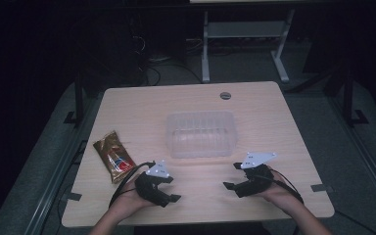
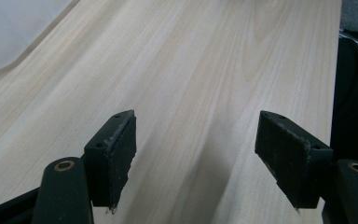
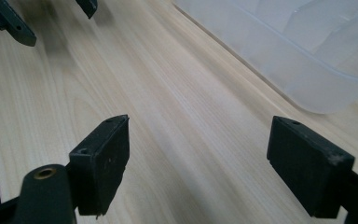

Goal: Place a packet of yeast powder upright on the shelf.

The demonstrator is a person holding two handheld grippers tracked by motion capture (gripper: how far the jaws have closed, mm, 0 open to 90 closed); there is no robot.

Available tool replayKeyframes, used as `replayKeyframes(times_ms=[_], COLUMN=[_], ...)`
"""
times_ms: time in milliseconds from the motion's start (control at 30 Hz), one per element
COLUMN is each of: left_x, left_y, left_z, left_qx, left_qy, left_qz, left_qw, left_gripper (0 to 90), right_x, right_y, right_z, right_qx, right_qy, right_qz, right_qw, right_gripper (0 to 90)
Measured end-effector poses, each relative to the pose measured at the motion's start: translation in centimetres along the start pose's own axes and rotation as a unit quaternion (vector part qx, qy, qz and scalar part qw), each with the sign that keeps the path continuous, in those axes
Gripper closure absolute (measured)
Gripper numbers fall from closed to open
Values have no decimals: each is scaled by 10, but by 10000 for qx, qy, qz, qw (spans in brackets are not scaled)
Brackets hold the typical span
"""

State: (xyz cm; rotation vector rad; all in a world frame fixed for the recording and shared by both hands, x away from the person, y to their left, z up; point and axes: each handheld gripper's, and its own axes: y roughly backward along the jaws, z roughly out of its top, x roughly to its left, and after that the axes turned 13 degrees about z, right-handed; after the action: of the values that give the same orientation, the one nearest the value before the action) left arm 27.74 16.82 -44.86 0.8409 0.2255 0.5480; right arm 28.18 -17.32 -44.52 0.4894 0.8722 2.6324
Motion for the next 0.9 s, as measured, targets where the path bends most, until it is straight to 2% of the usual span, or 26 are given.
replayKeyframes(times_ms=[33,100,167,200,333,433,467,500,567,633,733,767,800,900], left_x=[2,4,6,10,19,26,32,32,41,45,58,58,62,69], left_y=[1,5,8,13,22,31,36,36,45,48,59,59,62,68], left_z=[0,0,1,1,0,0,-1,-1,-4,-4,-9,-9,-10,-13], left_qx=[1,-14,-39,-58,-86,-129,-178,-178,-204,-216,-224,-224,-231,-230], left_qy=[-33,89,127,219,320,472,598,598,738,758,891,891,938,1026], left_qz=[40,112,144,231,360,487,608,608,787,846,992,992,1049,1206], left_qw=[10000,9999,9998,9995,9988,9976,9962,9962,9940,9933,9908,9908,9898,9871], left_gripper=[294,297,305,311,336,375,406,420,457,494,557,579,579,675], right_x=[0,-1,-1,-1,-2,-2,-2,-2,-2,-2,-3,-3,-3,-3], right_y=[0,1,1,1,1,1,2,2,2,2,2,2,2,1], right_z=[0,0,0,0,0,0,0,0,0,0,0,0,0,0], right_qx=[-12,-34,-56,-56,-63,-54,-61,-62,-53,-54,-67,-67,-74,-71], right_qy=[-9,-24,-19,-15,-16,-30,-32,-34,-26,-13,2,2,7,-26], right_qz=[-7,13,-8,-5,-22,-13,-12,-8,1,0,8,8,8,15], right_qw=[10000,10000,10000,10000,10000,10000,10000,10000,10000,10000,10000,10000,10000,10000], right_gripper=[202,197,193,189,188,186,186,186,185,184,183,183,183,183])
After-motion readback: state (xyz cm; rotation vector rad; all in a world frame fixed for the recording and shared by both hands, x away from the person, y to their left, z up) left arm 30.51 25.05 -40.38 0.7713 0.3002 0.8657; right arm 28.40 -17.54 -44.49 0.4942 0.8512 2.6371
